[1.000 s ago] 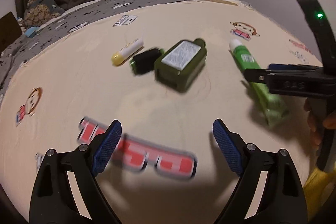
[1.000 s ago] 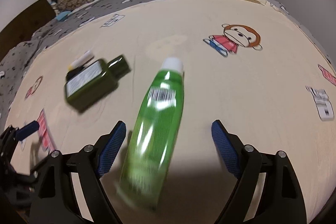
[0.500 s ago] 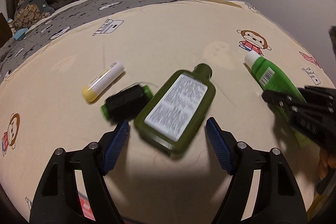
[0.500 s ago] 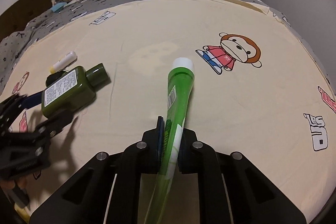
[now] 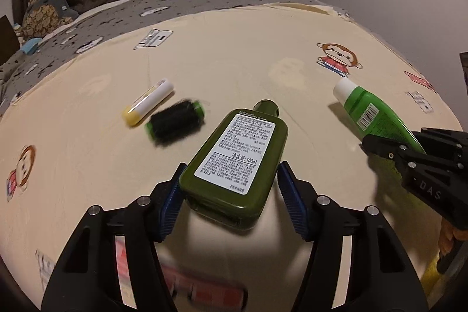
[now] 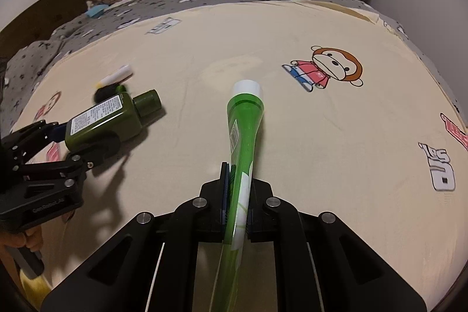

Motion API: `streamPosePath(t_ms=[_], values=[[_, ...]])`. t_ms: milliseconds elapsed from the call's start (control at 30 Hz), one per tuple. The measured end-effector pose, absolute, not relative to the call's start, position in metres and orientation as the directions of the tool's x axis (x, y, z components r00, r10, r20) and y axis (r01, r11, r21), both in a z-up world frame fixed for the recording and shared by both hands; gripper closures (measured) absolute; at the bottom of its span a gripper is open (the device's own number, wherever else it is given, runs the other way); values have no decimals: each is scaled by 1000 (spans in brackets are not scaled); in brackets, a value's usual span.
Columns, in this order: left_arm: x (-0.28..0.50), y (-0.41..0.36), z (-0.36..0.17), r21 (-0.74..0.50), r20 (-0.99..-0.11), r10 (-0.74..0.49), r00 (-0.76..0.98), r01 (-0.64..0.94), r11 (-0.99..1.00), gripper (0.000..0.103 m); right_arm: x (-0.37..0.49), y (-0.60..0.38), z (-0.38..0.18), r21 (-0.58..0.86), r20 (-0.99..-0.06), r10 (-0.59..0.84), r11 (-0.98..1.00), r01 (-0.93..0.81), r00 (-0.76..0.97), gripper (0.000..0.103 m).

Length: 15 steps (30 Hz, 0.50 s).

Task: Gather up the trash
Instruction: 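Grasp the dark green bottle with the left gripper while the right grasps the green tube, then carry the bottle and green tube down into the bin and release both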

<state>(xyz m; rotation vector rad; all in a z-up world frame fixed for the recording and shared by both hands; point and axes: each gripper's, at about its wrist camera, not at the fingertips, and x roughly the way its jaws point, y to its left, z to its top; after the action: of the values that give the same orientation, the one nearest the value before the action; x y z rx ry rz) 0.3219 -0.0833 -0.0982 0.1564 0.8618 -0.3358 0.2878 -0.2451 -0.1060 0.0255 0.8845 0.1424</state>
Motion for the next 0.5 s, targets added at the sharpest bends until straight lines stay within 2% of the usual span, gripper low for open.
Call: streamPosePath(t_ms=[267,500], values=[[240,-65,-92,7,-755,-225,616,351,936,46,219,-232,-89,119,-727,229,971,-209,647,93],[161,-51,-85,-33,-727,-263,634,351,936,46,147,-225,-79,131,-696,292,950,-283,656,93]])
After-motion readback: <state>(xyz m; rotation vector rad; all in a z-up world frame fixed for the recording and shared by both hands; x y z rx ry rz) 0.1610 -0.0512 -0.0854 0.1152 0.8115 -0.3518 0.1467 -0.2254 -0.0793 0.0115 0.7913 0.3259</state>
